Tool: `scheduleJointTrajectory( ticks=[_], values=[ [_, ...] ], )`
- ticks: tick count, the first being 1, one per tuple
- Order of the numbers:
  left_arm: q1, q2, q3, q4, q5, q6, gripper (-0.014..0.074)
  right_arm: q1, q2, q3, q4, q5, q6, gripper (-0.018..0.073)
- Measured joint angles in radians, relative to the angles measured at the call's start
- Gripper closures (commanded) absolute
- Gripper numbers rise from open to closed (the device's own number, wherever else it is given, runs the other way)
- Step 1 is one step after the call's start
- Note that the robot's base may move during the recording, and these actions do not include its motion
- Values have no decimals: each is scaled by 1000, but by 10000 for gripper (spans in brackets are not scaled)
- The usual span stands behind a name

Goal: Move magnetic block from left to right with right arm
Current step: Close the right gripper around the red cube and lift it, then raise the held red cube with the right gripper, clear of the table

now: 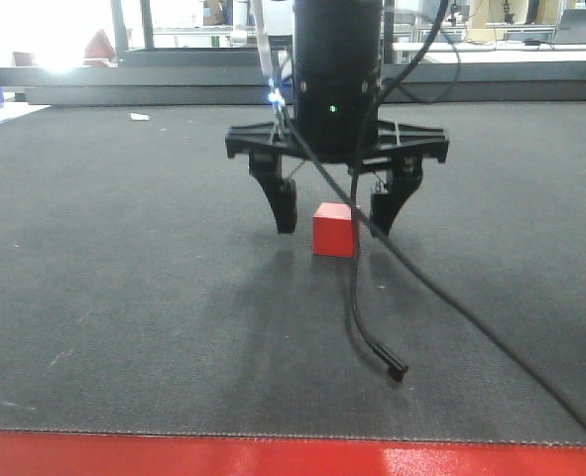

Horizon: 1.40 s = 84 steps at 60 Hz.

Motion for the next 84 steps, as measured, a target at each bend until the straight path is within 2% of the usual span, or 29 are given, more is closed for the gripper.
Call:
scheduleJointTrajectory(
  ticks=[3, 13, 20, 27, 34, 40, 53, 67, 84],
  values=[
    [0, 0, 0, 0, 0, 0, 713, -4, 4, 0, 0, -4, 0, 32],
    [0, 0, 0, 0, 0, 0, 713, -13, 8, -2, 0, -20, 1, 295],
    [0, 0, 0, 0, 0, 0, 713, -20, 8, -2, 0, -26, 1, 379],
    [0, 0, 0, 0, 0, 0, 712, -27, 8, -4, 0, -26, -13, 378],
    [0, 0, 0, 0, 0, 0, 713, -34, 4, -8, 2, -26, -73, 378],
    [0, 0, 0, 0, 0, 0, 712, -46, -19, -8, 7, -24, -154, 378],
    [0, 0, 0, 0, 0, 0, 713, -96, -141, 37, 37, -39, -398, 378],
    [0, 0, 0, 0, 0, 0, 713, -191, -387, 324, 83, -180, -556, 378],
    [0, 0, 0, 0, 0, 0, 713, -309, -744, 749, 93, -353, -632, 378]
  ],
)
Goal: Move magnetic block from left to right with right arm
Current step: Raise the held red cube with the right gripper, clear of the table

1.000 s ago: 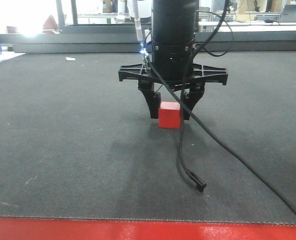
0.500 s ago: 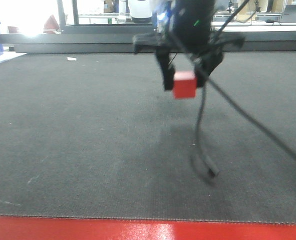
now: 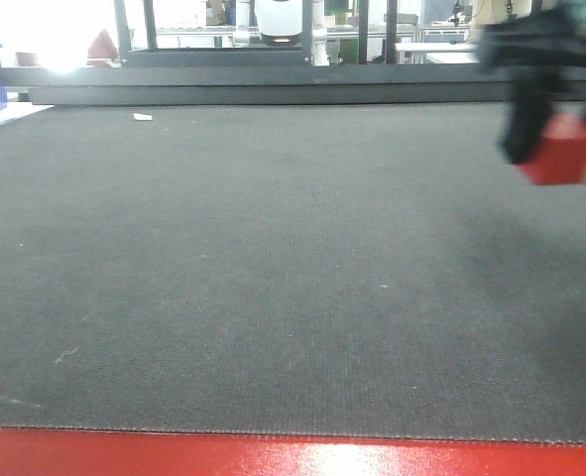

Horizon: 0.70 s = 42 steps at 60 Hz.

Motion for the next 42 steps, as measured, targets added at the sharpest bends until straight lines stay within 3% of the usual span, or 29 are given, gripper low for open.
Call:
scheduleJointTrajectory(
  ticks=[18, 42],
  values=[
    [0, 0, 0, 0, 0, 0, 713, -7, -412, 290, 3, -43, -20, 378],
    [0, 0, 0, 0, 0, 0, 712, -7, -930, 389, -2, -1, -44, 378]
  ],
)
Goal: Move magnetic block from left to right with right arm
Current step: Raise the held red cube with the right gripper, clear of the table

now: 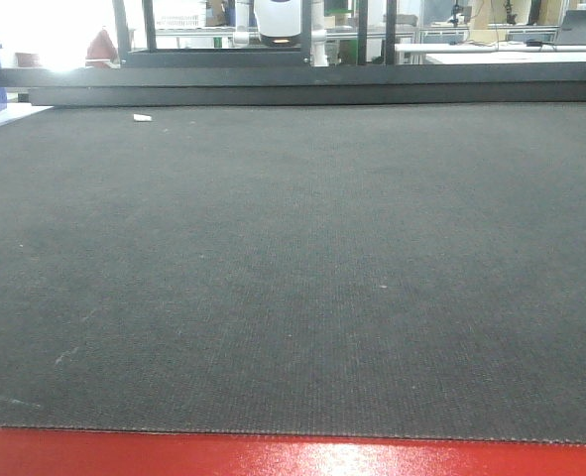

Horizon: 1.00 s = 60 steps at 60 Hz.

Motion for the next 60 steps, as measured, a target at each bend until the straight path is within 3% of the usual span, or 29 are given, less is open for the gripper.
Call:
scheduleJointTrajectory(
  ticks=[18, 60],
  values=[
    [0, 0, 0, 0, 0, 0, 713, 0, -237, 0, -19, 16, -4, 378],
    [0, 0, 0, 0, 0, 0, 713, 0, -247, 0, -20, 19, -5, 378]
  ],
)
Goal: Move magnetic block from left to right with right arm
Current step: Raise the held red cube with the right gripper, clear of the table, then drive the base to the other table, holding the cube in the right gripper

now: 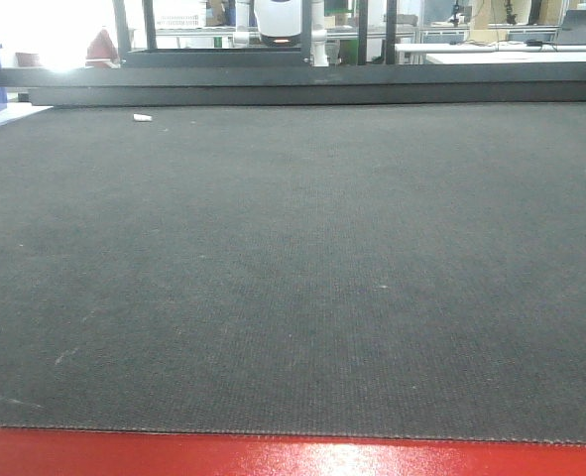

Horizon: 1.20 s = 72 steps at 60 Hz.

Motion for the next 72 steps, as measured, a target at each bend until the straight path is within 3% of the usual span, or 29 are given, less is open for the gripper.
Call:
scheduleJointTrajectory(
  ticks=[72],
  values=[
    [0, 0, 0, 0, 0, 0, 713, 0, 0, 2, 0, 2, 0, 378]
  ],
)
